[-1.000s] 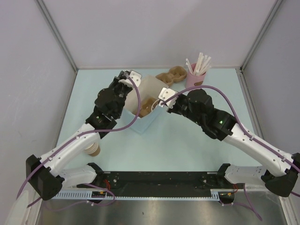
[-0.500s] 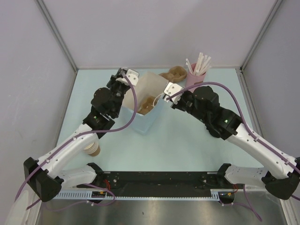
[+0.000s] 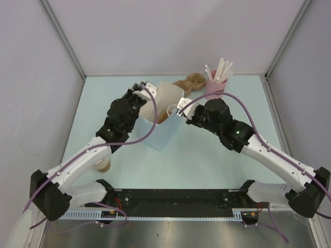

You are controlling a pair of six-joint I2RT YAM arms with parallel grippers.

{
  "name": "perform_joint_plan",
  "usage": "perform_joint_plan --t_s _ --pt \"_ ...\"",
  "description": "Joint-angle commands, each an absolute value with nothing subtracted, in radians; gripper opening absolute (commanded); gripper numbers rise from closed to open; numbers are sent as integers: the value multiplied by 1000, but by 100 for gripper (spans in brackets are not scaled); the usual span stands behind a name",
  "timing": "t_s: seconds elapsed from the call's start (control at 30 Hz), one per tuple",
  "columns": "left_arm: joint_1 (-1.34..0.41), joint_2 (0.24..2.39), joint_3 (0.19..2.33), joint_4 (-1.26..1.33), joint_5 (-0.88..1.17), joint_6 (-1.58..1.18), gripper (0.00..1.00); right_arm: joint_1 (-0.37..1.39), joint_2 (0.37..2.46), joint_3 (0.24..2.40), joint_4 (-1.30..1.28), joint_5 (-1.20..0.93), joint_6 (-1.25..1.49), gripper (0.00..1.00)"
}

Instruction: Pack the takeout coffee

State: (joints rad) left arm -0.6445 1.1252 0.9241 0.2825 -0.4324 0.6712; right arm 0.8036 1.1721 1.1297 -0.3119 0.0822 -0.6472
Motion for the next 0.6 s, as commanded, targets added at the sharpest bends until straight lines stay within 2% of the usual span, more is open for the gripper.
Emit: perform_joint_plan --t_s 0.0,0.07,0.1,0.2,0.3,0.4,0.57 --pt "-640 1143 1014 351 -434 661 7 802 1132 1154 -250 78 -640 2" --pt "-640 1161 1032 354 -445 663 7 802 1126 1154 -249 78 -637 11" --pt "-640 1164 1035 354 -452 664 7 802 1123 1155 -247 77 -637 26" --pt "-638 1186 1042 362 -471 676 6 799 1111 1154 -250 72 -630 53" --pt "-638 1199 1046 373 -485 687 7 792 1098 1154 -258 63 -626 67" --pt "-635 1206 1057 376 -494 693 7 775 1086 1154 -262 49 -617 75" --pt "-618 1223 1081 379 -514 704 6 709 1062 1151 -275 -23 -591 79"
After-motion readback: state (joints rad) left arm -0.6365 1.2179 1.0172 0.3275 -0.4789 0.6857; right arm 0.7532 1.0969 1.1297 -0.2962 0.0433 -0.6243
